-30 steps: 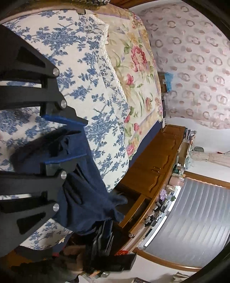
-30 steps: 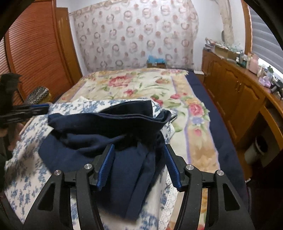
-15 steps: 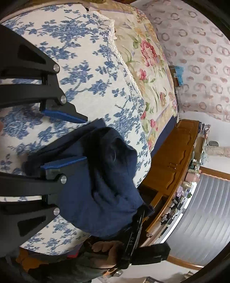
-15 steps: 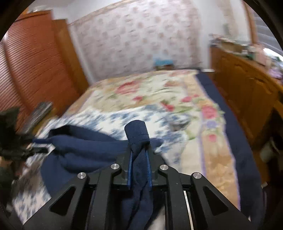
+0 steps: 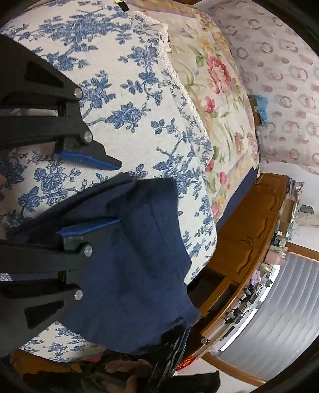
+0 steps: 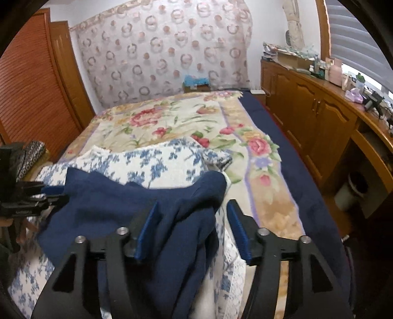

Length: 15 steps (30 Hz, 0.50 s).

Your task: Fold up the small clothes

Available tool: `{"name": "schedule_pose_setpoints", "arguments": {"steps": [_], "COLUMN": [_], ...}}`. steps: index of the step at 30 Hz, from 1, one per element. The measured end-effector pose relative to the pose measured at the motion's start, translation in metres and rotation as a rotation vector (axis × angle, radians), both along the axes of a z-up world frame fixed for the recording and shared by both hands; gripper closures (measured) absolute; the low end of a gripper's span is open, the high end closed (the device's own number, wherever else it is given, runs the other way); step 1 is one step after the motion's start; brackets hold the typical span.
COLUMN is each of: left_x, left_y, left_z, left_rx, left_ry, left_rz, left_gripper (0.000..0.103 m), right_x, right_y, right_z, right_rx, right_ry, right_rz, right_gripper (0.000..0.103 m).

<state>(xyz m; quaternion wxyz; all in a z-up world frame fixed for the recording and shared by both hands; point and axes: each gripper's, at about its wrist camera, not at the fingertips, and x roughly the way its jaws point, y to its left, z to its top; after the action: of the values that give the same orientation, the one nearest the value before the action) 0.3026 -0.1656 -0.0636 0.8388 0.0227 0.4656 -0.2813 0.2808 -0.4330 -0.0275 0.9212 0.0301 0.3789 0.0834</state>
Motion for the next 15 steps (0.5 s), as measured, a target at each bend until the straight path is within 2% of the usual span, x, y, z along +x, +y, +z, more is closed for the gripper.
{"name": "schedule_pose_setpoints", "arguments": {"steps": [6,12,15], "left_x": [0.002,0.005,0.007], "left_y": [0.0,0.001,0.002], "left_z": [-0.004,-0.005,-0.004], "left_rx": [-0.007,-0.02,-0.04], "left_ry": [0.005,0.015,0.029], "left_rz": [-0.001,0.01,0.014], "left_gripper": [0.063,0.063,0.063], "right_x": [-0.011,-0.001,0.003], "right_y": [0.004,0.012,0.013], "right_z": [-0.006,-0.035,-0.043], "right_rx": [0.013,0.028,0.067], "right_ry": [0.026,0.125,0.143], "right_rz": [0.014,0.019,0.023], "right_gripper": [0.035,0.034,0.034]}}
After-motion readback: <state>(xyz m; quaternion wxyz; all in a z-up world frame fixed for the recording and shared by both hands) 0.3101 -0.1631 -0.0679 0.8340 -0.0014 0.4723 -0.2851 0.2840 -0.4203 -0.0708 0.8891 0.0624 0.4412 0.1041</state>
